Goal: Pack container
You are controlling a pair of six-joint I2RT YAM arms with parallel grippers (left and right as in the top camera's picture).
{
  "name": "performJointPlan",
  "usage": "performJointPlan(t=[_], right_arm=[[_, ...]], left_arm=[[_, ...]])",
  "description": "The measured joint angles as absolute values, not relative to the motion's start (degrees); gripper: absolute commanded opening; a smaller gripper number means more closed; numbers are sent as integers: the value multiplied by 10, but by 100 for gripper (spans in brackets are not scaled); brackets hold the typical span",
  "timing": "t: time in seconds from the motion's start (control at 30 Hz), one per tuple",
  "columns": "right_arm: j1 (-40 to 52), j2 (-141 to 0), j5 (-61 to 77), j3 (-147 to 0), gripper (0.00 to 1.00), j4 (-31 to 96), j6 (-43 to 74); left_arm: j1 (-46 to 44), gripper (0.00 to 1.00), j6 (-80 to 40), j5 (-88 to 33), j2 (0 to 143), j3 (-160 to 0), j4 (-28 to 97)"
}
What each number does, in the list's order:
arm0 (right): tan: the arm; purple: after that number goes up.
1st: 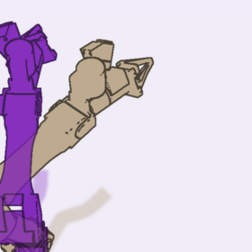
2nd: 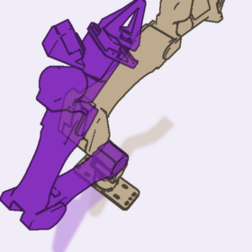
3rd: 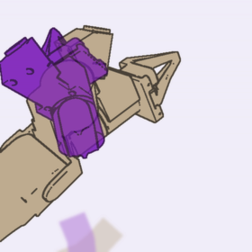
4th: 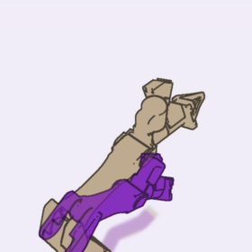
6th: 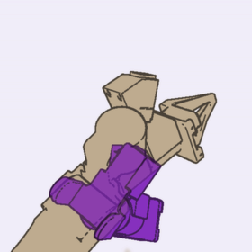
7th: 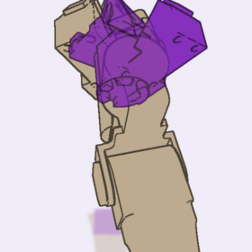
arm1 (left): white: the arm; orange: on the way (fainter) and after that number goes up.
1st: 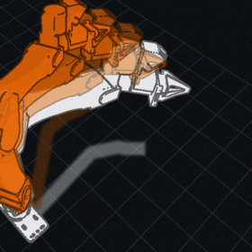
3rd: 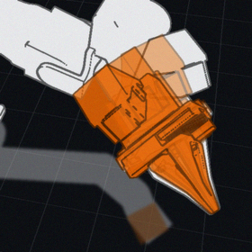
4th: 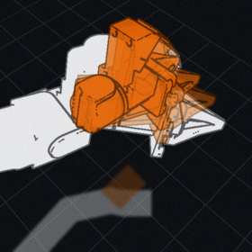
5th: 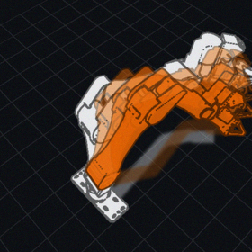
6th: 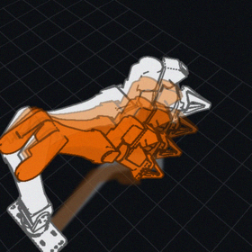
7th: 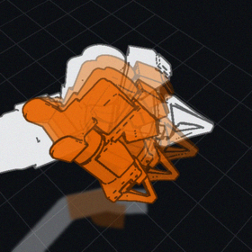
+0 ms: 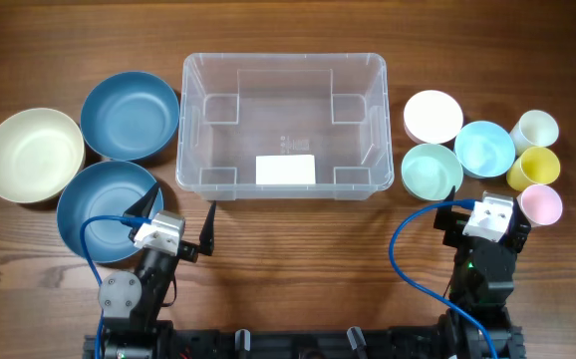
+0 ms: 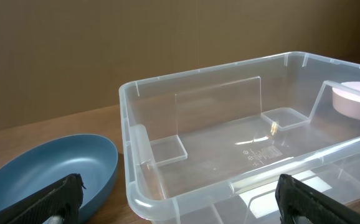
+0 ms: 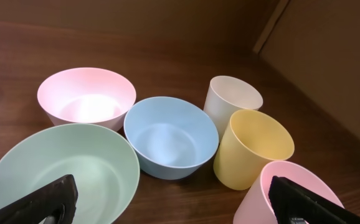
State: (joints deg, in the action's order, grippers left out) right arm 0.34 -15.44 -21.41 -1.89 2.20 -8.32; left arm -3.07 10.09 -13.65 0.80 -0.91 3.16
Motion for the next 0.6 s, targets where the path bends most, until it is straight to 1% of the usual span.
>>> performJointPlan(t=[0.27, 0.6], right_arm=[[3, -140, -214, -19, 100, 24, -85], [3, -17, -214, -19, 100, 23, -85]], left_arm=[[-31, 100, 101, -136, 8, -9, 32], [-31, 100, 101, -136, 8, -9, 32]])
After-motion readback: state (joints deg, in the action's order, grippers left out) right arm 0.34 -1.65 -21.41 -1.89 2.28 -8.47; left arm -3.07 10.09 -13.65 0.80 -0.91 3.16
